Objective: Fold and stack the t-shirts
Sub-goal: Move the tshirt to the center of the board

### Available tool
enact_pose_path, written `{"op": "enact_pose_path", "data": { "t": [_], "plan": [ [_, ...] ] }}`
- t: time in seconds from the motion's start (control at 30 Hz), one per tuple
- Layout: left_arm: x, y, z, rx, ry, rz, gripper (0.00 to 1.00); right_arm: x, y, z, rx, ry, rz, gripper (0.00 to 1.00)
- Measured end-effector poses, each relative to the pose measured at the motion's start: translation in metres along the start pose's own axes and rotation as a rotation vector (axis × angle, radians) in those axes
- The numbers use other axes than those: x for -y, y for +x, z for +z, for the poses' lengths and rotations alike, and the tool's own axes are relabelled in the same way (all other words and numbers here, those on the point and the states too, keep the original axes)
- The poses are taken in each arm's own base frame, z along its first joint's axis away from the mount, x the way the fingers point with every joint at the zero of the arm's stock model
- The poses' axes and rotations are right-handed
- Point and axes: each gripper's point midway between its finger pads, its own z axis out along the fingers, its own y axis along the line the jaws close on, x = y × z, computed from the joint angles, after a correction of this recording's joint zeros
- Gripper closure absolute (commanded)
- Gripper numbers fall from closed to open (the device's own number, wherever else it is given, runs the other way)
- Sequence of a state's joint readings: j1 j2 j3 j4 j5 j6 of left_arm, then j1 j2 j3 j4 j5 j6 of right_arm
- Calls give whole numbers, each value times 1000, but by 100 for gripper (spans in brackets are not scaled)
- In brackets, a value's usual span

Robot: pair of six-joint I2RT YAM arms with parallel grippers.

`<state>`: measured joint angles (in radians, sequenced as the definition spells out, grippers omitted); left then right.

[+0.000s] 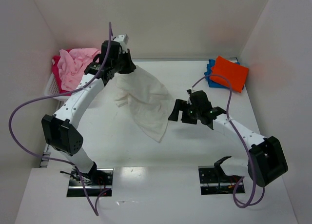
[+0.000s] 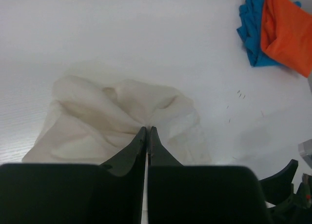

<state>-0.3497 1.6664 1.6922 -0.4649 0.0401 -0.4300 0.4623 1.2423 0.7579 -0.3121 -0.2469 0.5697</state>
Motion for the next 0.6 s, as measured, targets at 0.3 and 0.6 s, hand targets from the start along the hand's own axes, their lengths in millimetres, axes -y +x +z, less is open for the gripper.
{"op": "enact_pose_path", "data": {
  "t": [0.3, 0.6],
  "plan": [
    [5, -9, -7, 36, 48, -24, 100, -10, 14, 19, -49, -20, -16, 7],
    [-3, 16, 1, -25, 39, -32, 100, -4, 40, 60, -173, 32, -12, 12]
  ]
}}
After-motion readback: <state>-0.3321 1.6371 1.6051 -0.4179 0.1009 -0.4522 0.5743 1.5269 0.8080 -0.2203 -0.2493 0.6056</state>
